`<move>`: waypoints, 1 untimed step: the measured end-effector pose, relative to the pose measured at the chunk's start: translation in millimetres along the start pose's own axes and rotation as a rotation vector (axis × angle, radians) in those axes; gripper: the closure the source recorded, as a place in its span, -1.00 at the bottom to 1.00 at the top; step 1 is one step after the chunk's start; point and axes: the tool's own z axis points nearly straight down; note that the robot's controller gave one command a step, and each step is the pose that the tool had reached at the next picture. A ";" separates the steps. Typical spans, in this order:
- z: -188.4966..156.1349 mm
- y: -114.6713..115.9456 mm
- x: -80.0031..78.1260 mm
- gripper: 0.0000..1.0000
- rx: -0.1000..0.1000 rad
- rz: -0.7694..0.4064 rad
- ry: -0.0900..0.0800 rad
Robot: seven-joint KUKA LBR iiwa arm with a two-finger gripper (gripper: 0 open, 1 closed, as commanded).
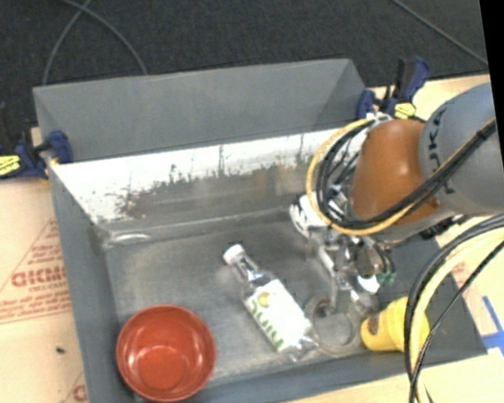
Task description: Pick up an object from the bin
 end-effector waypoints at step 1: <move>-1.3 -2.6 1.9 -1.00 -0.001 0.006 0.002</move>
Offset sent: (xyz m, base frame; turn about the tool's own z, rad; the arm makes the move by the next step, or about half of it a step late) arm -0.0007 -0.0007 0.0002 0.0014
